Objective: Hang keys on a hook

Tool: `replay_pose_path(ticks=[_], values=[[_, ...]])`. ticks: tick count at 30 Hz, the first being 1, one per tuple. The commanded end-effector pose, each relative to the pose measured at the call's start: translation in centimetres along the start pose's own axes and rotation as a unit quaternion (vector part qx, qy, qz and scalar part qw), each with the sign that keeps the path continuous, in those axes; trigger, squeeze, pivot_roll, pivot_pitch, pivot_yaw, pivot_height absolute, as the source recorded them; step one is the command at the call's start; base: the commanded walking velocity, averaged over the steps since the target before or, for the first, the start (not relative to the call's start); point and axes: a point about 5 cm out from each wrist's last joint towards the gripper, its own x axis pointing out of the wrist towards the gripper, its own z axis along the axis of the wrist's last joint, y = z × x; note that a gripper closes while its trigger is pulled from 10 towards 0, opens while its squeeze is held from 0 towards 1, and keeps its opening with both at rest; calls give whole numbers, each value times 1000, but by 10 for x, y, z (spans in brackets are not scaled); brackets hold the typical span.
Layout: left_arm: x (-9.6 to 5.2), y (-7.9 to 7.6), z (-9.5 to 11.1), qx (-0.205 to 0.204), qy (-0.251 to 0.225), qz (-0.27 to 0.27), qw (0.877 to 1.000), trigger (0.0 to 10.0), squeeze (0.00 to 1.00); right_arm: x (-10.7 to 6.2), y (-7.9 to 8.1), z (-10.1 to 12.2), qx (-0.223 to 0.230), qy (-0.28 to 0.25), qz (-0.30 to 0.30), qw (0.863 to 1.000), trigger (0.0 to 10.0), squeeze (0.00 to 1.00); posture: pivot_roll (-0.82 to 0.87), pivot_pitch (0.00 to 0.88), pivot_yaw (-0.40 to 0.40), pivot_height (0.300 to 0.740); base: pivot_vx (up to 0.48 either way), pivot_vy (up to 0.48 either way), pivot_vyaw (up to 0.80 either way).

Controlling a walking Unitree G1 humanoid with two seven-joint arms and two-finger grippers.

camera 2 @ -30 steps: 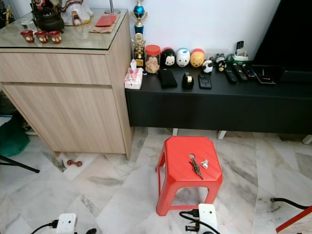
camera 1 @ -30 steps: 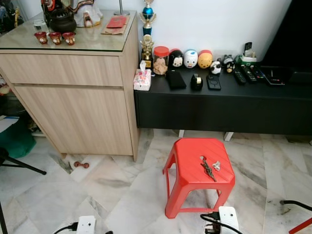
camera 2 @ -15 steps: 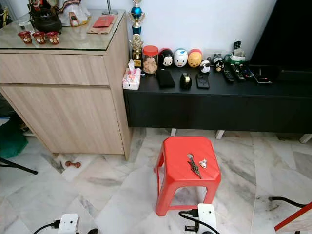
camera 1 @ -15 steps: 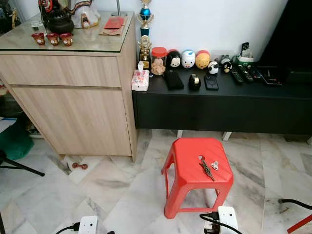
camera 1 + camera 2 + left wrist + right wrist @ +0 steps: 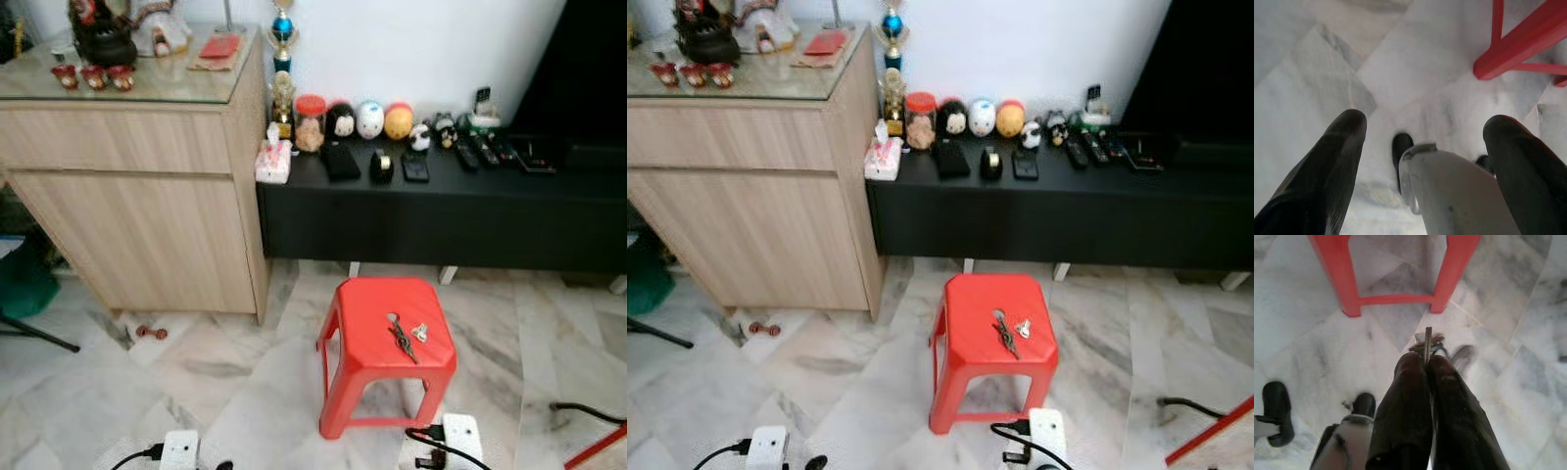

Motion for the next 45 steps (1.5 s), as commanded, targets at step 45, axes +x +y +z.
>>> replay_pose_path(ticks=[45], values=[[1, -12, -2, 3, 4, -18, 1000, 10000, 0, -1, -15, -2, 32, 6, -50, 998, 10000, 0, 81, 46, -64, 740, 0, -296, -107]])
